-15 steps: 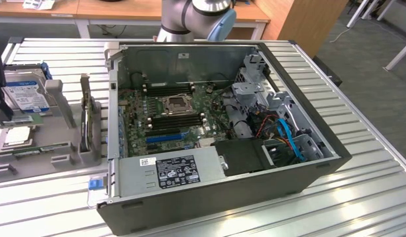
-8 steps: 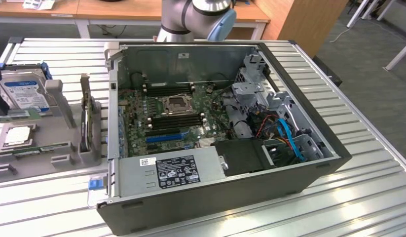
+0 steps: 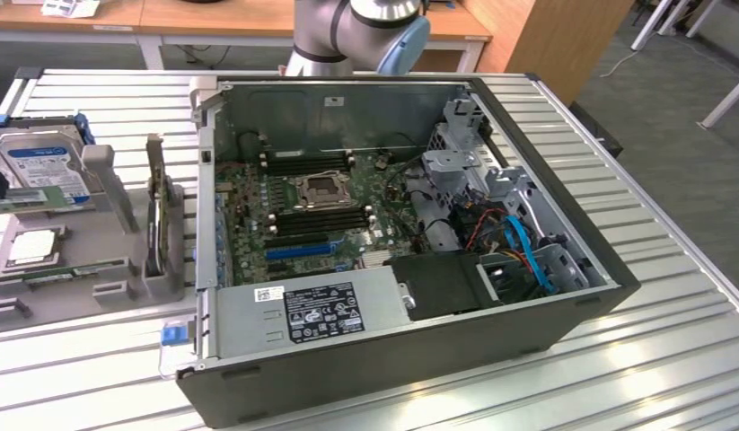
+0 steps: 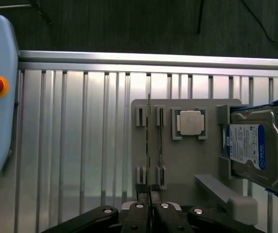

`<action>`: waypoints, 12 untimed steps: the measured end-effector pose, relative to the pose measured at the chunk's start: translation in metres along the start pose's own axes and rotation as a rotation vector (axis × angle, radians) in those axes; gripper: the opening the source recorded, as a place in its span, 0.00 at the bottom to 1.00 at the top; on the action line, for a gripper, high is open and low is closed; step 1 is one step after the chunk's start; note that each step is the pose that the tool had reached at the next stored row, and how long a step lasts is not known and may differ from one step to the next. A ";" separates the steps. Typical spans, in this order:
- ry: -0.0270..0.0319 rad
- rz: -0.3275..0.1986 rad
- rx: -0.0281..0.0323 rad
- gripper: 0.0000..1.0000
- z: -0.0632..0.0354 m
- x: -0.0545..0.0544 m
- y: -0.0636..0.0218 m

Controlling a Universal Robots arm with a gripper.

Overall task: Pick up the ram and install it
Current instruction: 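Pick up the ram and move it above insertion slot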

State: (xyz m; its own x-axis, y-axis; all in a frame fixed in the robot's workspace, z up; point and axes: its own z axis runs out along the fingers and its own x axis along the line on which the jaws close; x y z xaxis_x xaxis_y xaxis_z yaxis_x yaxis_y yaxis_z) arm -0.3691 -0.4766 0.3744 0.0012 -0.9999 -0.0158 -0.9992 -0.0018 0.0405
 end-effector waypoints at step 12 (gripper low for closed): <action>0.0000 0.000 0.0001 0.11 -0.0168 0.000 0.0007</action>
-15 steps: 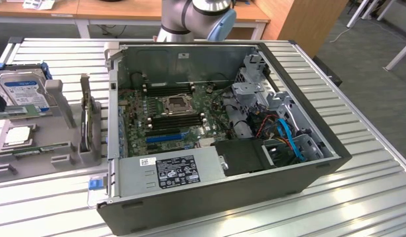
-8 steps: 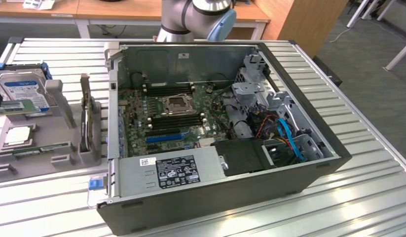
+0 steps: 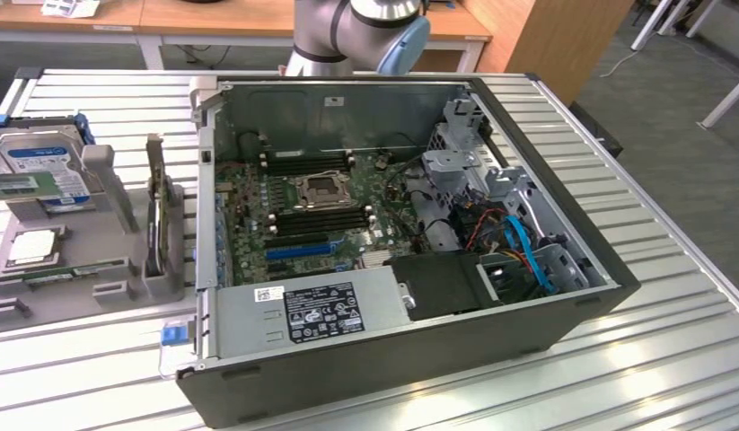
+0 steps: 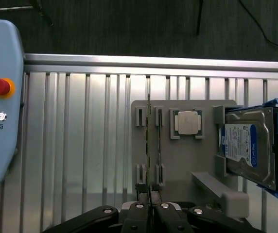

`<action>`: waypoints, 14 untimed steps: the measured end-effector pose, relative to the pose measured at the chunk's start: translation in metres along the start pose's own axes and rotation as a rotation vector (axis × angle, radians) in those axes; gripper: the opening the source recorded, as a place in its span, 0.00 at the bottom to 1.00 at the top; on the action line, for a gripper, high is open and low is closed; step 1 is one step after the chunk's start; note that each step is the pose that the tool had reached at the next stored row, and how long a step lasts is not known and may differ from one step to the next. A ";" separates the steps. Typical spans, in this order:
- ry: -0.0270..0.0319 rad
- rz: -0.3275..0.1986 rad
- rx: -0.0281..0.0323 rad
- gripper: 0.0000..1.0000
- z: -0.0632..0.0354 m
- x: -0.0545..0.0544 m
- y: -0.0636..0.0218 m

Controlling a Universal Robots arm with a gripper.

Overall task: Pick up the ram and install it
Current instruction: 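Pick up the ram and move it above insertion slot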

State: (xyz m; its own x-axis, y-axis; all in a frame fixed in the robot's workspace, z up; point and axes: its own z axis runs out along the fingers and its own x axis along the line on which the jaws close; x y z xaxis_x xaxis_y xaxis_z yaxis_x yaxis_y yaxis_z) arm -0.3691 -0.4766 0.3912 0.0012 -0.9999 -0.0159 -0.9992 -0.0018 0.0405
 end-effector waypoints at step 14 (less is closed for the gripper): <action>0.0000 0.000 -0.0001 0.11 -0.0212 0.000 0.0009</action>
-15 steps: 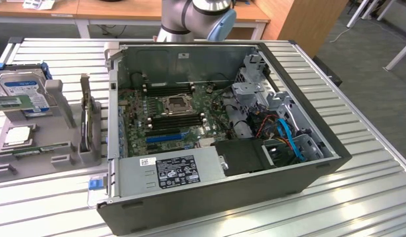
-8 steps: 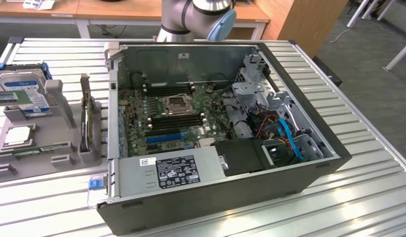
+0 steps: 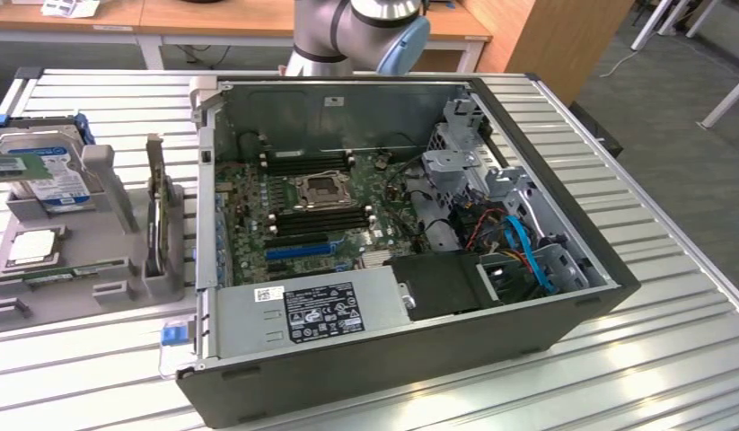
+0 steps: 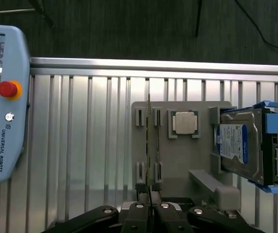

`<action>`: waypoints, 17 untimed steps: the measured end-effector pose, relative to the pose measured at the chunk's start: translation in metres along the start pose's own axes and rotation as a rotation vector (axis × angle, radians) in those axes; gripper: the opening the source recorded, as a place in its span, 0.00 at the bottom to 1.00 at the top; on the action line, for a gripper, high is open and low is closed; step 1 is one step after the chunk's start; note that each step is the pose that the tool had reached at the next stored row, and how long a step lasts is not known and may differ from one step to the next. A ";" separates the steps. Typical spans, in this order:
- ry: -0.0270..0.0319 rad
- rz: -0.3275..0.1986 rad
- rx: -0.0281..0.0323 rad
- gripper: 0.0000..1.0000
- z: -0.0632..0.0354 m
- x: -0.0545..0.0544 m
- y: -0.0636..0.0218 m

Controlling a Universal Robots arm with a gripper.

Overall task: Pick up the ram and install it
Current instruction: 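Pick up the ram and move it above insertion slot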

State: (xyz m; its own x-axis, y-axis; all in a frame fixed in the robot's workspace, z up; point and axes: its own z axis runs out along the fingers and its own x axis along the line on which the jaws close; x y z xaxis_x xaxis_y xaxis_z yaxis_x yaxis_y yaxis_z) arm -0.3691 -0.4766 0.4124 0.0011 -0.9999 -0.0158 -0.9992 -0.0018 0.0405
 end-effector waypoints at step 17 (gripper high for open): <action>-0.0001 0.000 0.0001 0.11 -0.0293 0.000 0.0012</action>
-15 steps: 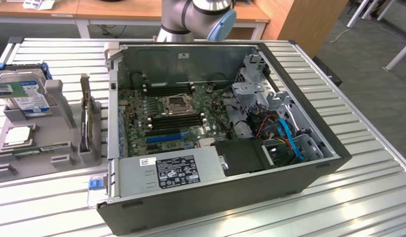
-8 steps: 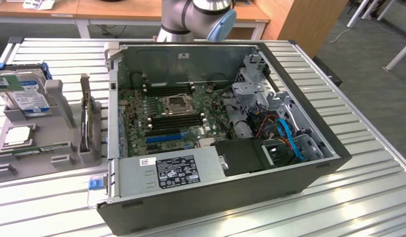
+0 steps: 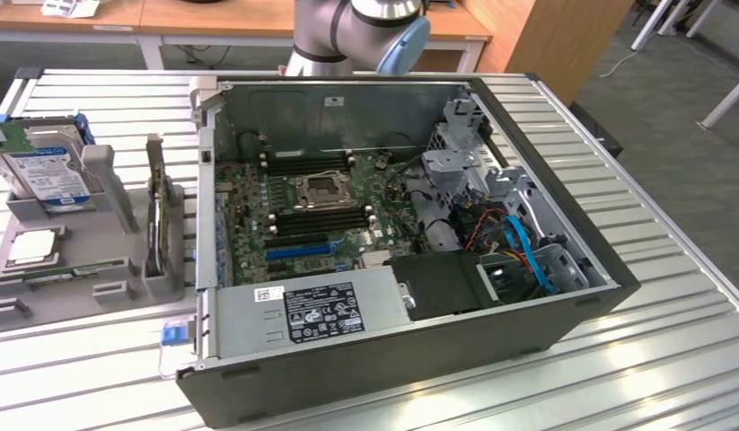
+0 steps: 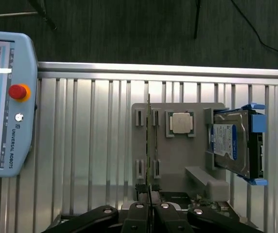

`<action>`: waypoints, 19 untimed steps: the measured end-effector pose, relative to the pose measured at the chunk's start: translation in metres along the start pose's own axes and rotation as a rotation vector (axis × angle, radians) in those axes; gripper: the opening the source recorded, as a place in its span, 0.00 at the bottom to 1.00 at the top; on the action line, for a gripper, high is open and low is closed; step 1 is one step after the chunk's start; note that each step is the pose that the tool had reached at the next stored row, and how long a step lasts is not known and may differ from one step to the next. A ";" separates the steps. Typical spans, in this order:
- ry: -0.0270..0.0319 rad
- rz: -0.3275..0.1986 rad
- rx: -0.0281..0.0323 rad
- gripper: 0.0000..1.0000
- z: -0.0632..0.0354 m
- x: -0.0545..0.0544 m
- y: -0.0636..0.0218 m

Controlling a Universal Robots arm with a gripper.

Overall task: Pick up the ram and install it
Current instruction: 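Pick up the ram and move it above insertion slot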

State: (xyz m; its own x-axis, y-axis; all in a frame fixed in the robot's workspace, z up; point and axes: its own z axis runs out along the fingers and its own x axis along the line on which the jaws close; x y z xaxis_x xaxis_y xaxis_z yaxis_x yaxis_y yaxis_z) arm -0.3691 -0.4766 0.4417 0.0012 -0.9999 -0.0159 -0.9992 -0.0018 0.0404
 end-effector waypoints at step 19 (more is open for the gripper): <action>0.0009 -0.020 -0.0005 0.11 -0.0013 0.000 -0.0272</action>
State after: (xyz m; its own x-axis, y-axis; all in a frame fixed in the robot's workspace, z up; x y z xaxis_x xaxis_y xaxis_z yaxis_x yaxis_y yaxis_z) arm -0.3419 -0.4766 0.4419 0.0207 -0.9997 -0.0158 -0.9989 -0.0213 0.0407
